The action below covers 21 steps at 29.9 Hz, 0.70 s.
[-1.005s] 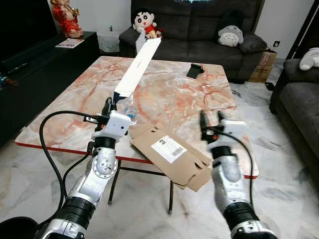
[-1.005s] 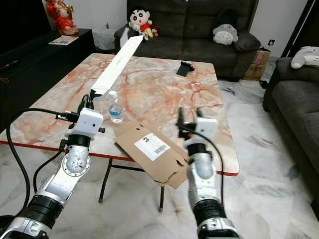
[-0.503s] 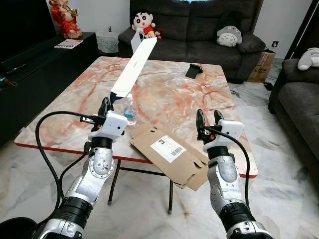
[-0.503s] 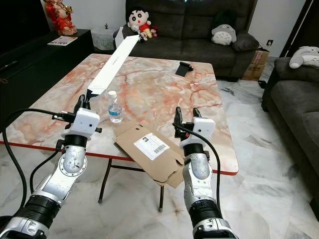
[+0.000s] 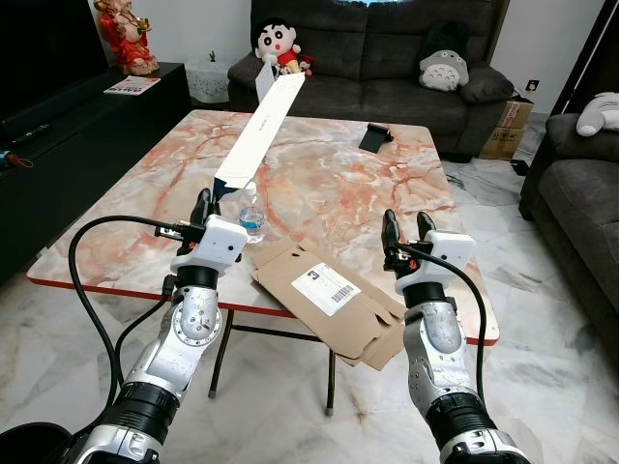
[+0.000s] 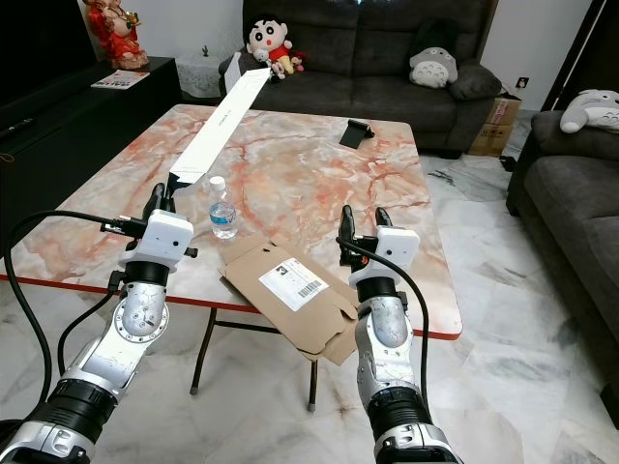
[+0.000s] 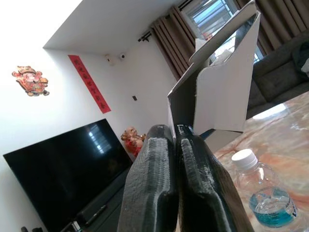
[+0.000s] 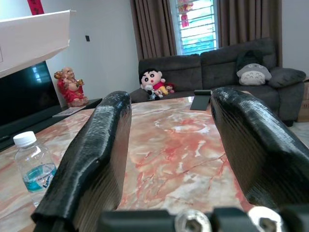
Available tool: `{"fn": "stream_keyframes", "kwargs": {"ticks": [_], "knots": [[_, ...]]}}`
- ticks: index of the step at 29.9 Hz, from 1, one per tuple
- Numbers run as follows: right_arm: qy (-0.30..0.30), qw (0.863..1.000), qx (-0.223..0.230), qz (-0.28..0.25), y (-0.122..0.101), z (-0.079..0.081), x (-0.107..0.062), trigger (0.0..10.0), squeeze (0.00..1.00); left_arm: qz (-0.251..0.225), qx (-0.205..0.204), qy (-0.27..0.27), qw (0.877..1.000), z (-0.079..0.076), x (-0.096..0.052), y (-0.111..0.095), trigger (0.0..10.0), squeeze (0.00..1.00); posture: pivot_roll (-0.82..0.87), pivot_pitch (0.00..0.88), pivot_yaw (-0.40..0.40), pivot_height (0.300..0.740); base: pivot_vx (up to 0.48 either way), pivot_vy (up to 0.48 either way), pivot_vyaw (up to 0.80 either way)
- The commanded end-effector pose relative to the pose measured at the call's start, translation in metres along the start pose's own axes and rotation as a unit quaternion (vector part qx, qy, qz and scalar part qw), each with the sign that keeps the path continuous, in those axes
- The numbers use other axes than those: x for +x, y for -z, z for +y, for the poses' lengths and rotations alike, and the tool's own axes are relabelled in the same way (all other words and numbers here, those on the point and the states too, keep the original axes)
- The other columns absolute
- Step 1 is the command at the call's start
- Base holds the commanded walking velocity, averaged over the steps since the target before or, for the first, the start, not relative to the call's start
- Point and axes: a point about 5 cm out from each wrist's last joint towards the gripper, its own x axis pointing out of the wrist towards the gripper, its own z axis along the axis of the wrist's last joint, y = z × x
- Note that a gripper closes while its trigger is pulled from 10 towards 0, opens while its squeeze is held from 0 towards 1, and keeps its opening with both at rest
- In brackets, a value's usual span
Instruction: Picking trash to rubbish bin
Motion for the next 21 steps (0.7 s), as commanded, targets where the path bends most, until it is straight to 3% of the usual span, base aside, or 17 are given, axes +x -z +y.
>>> {"fn": "stream_keyframes", "kwargs": {"ticks": [1,13,21], "knots": [[0.002,1.0,0.001,-0.014,-0.0041,-0.001,0.0004,10.0,0.0,-0.008,-0.005,-0.007,1.0,0.0017,0.0006,-0.0022,10.0,0.0,0.14,0.0,-0.026,0.74,0.0,0.0,0.0],[0.002,1.0,0.001,-0.013,-0.0041,-0.0013,0.0001,10.0,0.0,-0.009,-0.005,-0.007,1.0,0.0017,0.0006,-0.0024,10.0,0.0,0.14,0.0,-0.026,0.74,0.0,0.0,0.0],[0.006,1.0,0.004,-0.014,-0.0038,-0.0026,-0.0019,10.0,0.0,-0.004,-0.001,-0.01,1.0,0.0018,-0.0002,-0.001,10.0,0.0,0.14,0.0,-0.025,0.74,-0.302,0.0,0.0]]}}
